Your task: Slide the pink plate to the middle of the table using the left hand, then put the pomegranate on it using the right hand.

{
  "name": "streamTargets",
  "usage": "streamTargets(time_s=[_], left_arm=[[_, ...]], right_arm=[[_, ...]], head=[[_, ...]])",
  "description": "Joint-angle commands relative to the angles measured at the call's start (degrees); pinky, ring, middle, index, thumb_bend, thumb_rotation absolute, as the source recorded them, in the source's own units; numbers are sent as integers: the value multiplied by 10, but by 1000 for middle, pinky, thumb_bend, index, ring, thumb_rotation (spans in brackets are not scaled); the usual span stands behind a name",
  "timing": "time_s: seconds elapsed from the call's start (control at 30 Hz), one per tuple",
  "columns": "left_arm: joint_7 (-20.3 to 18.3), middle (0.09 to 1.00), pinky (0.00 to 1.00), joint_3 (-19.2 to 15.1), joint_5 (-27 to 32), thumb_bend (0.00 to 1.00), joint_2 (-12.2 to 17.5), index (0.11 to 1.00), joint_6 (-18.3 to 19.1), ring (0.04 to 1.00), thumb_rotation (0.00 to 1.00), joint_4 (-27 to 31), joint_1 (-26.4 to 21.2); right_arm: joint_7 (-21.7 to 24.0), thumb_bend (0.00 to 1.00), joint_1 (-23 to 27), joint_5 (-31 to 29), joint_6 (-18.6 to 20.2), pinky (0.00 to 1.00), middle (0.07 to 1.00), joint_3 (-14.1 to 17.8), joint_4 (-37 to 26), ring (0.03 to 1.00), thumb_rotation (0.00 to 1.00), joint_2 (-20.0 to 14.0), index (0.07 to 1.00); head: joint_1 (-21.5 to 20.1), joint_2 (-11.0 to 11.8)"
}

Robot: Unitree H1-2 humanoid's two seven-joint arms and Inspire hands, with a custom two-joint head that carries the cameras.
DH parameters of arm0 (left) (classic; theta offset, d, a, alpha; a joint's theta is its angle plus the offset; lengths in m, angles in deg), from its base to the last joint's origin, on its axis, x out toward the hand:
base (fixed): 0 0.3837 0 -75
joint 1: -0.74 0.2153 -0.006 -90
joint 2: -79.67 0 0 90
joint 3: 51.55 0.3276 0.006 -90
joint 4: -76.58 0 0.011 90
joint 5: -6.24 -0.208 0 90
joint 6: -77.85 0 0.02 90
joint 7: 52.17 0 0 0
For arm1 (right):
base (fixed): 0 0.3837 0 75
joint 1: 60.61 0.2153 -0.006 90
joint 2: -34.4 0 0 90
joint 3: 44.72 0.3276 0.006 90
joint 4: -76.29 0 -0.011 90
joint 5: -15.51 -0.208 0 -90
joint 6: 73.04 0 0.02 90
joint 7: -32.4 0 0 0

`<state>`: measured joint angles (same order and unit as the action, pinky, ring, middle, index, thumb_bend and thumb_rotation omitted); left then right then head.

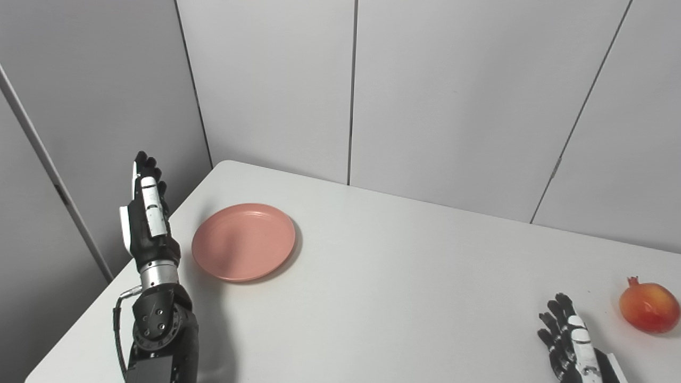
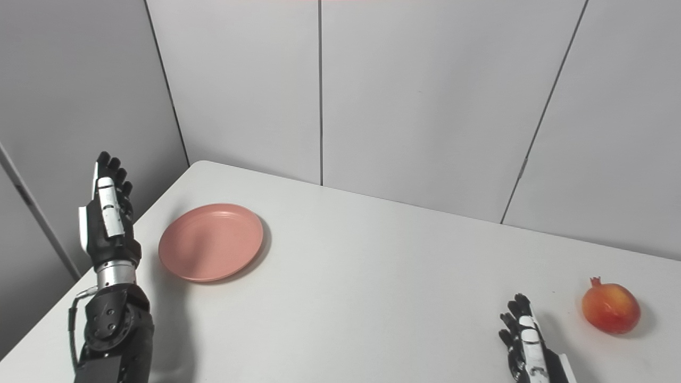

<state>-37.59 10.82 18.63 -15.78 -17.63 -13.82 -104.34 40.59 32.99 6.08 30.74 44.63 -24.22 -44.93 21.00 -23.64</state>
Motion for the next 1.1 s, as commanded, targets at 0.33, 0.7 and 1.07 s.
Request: streamTargets(time_s=[0.33,0.7,1.07], left_arm=[[-36,963,986,-11,49,453,28,932,-34,967,1000,-40,-4],[-53,961,970,-15,71,412,36,941,-51,968,1000,-89,-6],[-80,970,972,-12,97,398,48,952,-61,967,1000,-136,-12]], right_arm=[[1,158,18,-5,4,1000,1000,4,-20,1000,1000,-5,1000],[-1,165,17,-3,9,1000,1000,3,-25,1000,1000,-4,1000],[0,155,17,-4,7,1000,1000,4,-24,1000,1000,-3,1000]], head=[[1,-2],[1,-4],[0,-5]])
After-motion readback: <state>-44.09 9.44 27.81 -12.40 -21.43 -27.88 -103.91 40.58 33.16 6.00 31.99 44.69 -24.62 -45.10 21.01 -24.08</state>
